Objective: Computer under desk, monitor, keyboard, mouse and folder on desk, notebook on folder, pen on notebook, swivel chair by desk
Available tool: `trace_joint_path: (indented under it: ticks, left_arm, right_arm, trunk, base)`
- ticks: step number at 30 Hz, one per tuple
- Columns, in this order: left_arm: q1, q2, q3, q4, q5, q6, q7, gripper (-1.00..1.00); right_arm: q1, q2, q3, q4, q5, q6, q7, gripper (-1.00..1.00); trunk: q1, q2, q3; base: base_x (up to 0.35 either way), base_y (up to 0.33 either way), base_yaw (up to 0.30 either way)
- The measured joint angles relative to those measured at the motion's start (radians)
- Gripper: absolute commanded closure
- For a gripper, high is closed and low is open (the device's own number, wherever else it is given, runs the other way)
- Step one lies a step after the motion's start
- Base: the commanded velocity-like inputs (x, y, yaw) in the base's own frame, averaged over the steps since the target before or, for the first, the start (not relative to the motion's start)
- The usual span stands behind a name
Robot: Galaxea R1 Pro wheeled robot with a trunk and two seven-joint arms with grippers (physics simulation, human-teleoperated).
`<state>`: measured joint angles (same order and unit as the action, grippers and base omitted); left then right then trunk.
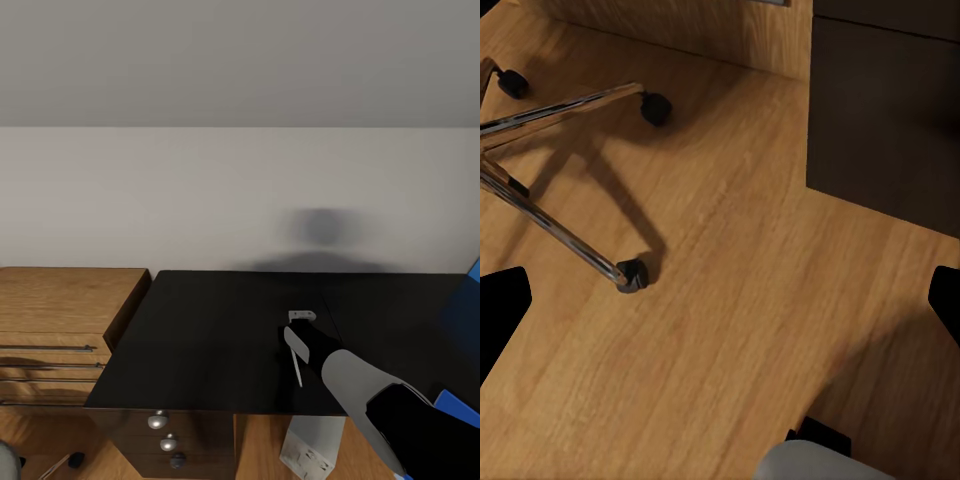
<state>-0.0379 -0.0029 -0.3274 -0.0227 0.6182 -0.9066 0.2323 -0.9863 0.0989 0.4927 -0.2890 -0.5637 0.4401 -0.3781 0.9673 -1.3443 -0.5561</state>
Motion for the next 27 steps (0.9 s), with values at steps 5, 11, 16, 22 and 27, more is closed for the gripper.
trace_joint_path:
  ticks: [5, 11, 16, 22, 27]
  left_arm:
    - [0.000, 0.000, 0.000, 0.000, 0.000, 0.000, 0.000, -1.00]
    - [0.000, 0.000, 0.000, 0.000, 0.000, -0.001, 0.000, -1.00]
    - [0.000, 0.000, 0.000, 0.000, 0.000, -0.001, 0.000, -1.00]
    - [0.000, 0.000, 0.000, 0.000, 0.000, -0.002, -0.001, -1.00]
    - [0.000, 0.000, 0.000, 0.000, 0.000, -0.001, 0.000, -1.00]
  right_arm:
    - [0.000, 0.000, 0.000, 0.000, -0.001, 0.000, -0.001, 1.00]
    - [0.000, 0.000, 0.000, 0.000, -0.001, 0.000, -0.001, 1.00]
    - [0.000, 0.000, 0.000, 0.000, 0.000, 0.000, -0.001, 1.00]
    - [0.000, -0.001, -0.001, 0.014, -0.005, -0.003, -0.002, 1.00]
    - [0.001, -0.001, -0.005, 0.026, -0.012, 0.007, -0.002, 1.00]
  trunk:
    - [0.000, 0.000, 0.000]
    - [0.000, 0.000, 0.000]
    - [0.000, 0.000, 0.000]
    - [-0.011, 0.021, 0.009]
    - [-0.030, 0.056, 0.025]
  base:
    - [0.000, 0.000, 0.000]
    - [0.000, 0.000, 0.000]
    - [0.000, 0.000, 0.000]
    - [0.000, 0.000, 0.000]
    - [0.000, 0.000, 0.000]
